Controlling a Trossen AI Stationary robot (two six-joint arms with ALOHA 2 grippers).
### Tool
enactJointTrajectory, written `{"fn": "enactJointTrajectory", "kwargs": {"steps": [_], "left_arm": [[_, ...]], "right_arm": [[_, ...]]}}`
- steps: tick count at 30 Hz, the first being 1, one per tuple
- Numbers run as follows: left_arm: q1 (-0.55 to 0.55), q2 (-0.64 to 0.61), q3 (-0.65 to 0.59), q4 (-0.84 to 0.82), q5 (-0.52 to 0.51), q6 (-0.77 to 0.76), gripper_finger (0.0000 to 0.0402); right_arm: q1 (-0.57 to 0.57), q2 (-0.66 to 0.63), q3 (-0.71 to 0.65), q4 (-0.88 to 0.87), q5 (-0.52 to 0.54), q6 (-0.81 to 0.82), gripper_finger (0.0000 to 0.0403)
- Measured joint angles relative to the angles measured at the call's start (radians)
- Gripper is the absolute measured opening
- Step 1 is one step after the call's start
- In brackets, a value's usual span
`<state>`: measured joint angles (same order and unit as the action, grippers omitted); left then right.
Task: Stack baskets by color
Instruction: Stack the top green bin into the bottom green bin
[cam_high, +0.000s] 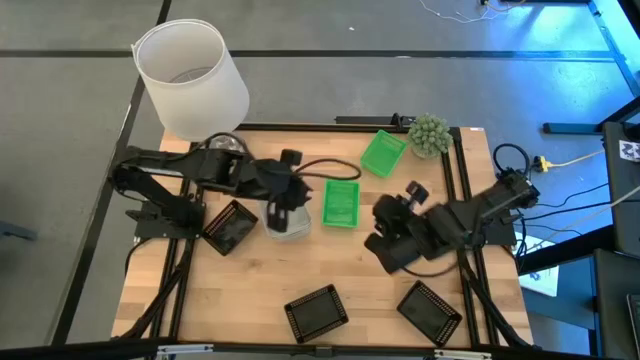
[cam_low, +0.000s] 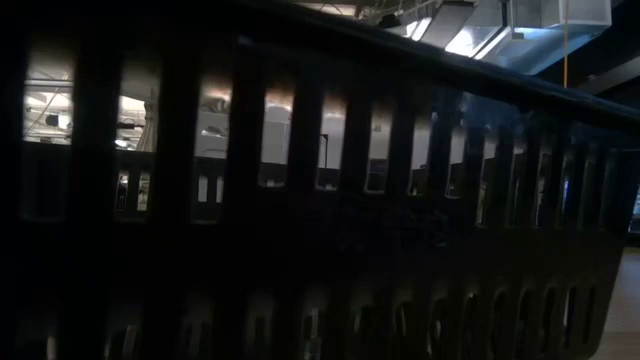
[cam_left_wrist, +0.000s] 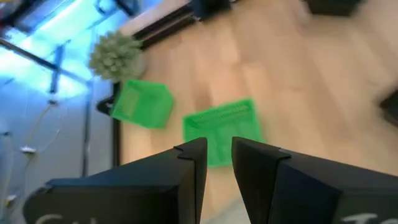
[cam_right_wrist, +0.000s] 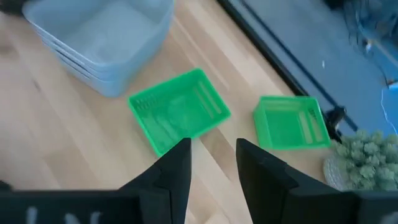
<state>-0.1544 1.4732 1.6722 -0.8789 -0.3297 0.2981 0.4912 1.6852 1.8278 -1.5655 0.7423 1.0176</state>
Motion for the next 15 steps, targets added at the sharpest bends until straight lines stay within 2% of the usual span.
{"fn": "enactJointTrajectory", "kwargs": {"steps": [6,8,11,15], "left_arm": [[-0.121,-0.097,-0.003,-0.106,-0.002,-0.133,0.0067],[-0.148,-0.120,0.002,-0.077,0.002,-0.163,0.0067],[-0.209,-0.159,-0.003,-0.141,-0.005,-0.198,0.0067],[-0.264,-0.204,0.000,-0.155,-0.029,-0.265,0.0067]], "right_arm": [[-0.189,-0.002,0.000,-0.007,-0.120,-0.064,0.0127],[-0.254,-0.002,0.000,-0.006,-0.178,-0.122,0.0127],[-0.345,-0.004,-0.010,-0.001,-0.271,-0.220,0.0127],[-0.453,-0.004,-0.040,0.009,-0.320,-0.333,0.0127]]}}
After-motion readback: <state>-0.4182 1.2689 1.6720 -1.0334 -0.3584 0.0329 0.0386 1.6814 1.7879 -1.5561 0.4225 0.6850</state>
